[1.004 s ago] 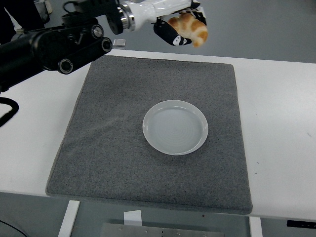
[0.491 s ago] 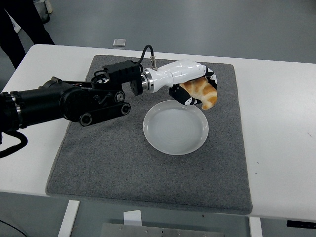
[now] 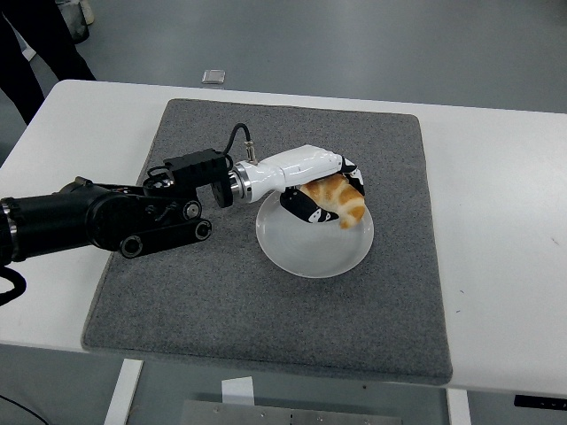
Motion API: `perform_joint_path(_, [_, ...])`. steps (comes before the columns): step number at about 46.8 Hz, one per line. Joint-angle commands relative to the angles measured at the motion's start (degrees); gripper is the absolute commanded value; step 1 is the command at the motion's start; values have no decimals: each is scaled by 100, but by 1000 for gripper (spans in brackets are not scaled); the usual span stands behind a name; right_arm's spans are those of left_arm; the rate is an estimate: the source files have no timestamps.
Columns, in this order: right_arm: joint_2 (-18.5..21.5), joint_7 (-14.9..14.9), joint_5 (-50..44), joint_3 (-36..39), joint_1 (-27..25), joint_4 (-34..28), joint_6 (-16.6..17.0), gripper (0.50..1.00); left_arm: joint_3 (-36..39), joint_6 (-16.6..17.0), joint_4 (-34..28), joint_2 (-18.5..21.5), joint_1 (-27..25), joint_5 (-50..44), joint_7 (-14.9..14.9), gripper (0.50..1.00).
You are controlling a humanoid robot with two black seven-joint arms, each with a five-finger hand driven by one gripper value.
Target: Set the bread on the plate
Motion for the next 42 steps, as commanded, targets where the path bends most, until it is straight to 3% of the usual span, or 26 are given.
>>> perform_joint_path(1, [0,-1,0,0,0,0,0,952,8,-2,-93,48,102,8,1,500])
perform_joint_path(42, [0,-1,0,0,0,0,0,952,16,183,-75,206,488,-18,-25,500])
